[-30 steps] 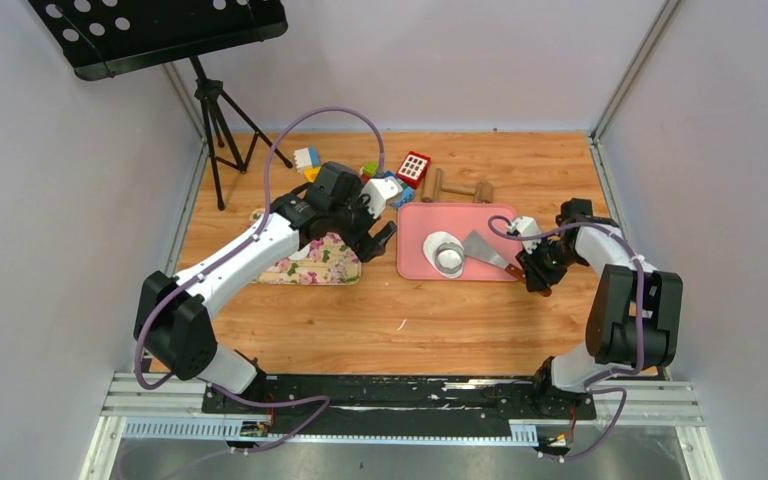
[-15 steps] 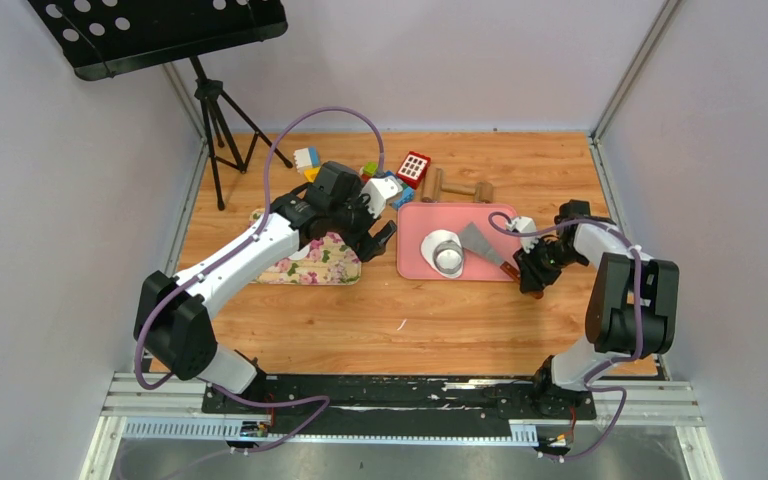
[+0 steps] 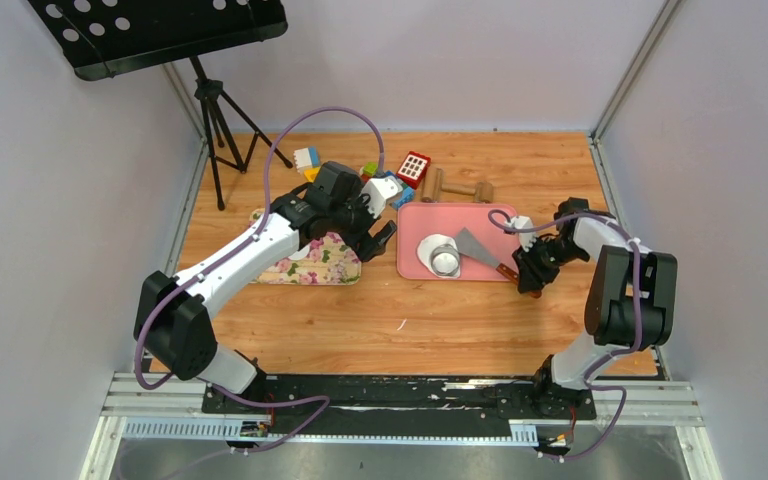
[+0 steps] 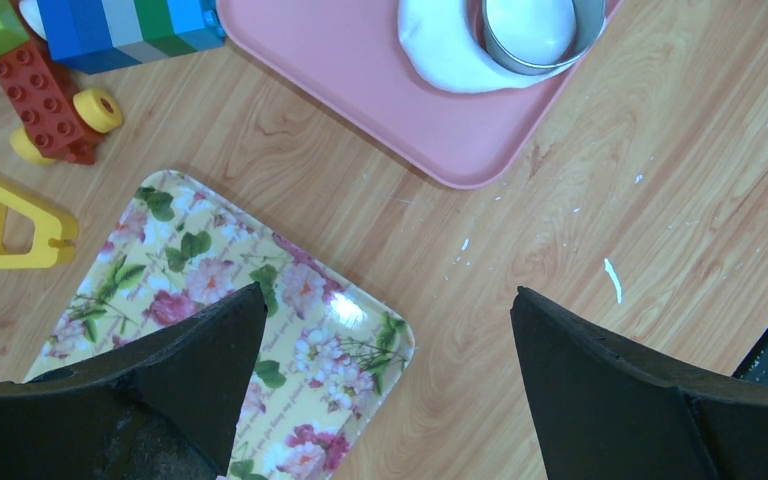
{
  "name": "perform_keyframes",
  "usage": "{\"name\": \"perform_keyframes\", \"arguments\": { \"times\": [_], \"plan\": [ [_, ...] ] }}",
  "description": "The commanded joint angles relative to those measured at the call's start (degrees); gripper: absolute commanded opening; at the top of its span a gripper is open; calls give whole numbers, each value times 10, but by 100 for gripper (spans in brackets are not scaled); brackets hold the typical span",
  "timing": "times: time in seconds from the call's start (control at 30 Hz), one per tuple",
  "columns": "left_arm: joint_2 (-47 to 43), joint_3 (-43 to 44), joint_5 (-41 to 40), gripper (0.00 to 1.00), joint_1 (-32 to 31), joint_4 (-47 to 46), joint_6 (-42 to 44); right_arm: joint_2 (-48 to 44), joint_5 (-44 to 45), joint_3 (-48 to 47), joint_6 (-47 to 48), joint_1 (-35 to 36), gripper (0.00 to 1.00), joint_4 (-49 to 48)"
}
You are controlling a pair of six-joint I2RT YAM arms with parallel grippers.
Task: Roll out the dumpling wrappers from the dough
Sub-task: Remove the dumpling wrapper from the work surface.
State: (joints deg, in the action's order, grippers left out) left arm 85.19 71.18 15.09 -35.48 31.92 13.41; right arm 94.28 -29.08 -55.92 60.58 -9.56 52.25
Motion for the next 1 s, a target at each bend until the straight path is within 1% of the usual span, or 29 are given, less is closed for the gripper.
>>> {"name": "perform_keyframes", "arguments": {
  "times": [0.0,0.1,0.2,0.47,0.77,0.97],
  "plan": [
    [-16,-2,2,100,1,-15,1,7,-27,-30,33,-2,0,24],
    [-14,-2,2,100,1,-15,1,24,-35,-37,35,-11,0,27],
    [-13,-2,3,100,1,-14,1,46,-61,-50,45,-23,0,45],
    [-10,-2,-2,100,0,-13,1,87,-112,-95,107,-29,0,116],
    [-6,0,-9,100,1,-13,2,42,-128,-103,148,-29,0,157],
    [-4,2,-10,100,0,-14,4,-11,-113,-101,154,-28,0,178]
  ]
}}
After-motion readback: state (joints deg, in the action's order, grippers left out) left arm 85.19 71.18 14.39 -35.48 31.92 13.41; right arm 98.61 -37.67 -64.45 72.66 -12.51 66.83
